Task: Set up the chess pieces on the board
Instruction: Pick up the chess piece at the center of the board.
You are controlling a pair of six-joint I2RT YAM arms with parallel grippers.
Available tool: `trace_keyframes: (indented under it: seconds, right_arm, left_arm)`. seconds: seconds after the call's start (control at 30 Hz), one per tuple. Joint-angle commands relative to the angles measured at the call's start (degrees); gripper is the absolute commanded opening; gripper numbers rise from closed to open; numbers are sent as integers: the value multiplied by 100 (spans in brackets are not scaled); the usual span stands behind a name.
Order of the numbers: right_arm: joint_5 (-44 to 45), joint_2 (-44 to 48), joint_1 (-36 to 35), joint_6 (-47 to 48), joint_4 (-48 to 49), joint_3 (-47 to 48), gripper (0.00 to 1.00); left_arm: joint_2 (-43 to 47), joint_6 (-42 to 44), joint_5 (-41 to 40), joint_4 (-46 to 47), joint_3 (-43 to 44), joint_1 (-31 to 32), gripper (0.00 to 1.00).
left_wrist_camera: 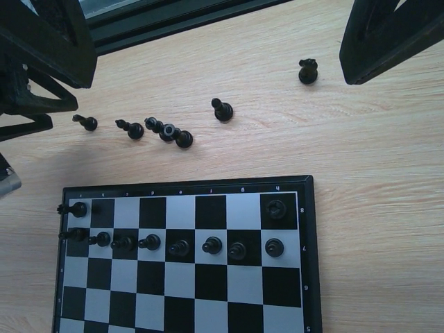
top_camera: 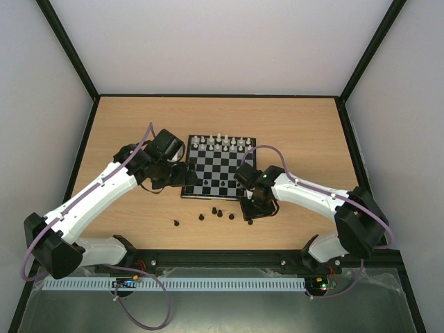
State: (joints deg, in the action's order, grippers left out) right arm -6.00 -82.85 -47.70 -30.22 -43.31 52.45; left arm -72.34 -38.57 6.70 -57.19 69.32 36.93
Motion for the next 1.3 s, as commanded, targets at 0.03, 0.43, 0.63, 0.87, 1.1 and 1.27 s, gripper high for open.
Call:
trace_keyframes:
  seconds: [0.03, 0.43, 0.63, 0.87, 1.1, 1.27]
  right_arm:
    - [-50, -221, -37, 119, -23, -11, 43]
    - [-23, -414, -38, 150, 31, -117, 37]
    - [19, -448, -46, 79, 16, -180, 35]
    - [37, -542, -46, 60, 62, -184, 31]
    - [54, -683, -44, 43, 145, -129, 26]
    - [90, -788, -46, 48, 165, -65, 22]
  left_arm:
    - [190, -48, 54, -99, -67, -29, 99]
    - [156, -7, 42, -73, -126, -64, 99]
    - [110, 16, 42, -43, -140, -72, 99]
    - [123, 14, 55, -14, -191, -80, 99]
    - [136, -2, 51, -13, -191, -80, 99]
    - [134, -2, 42, -24, -185, -79, 99]
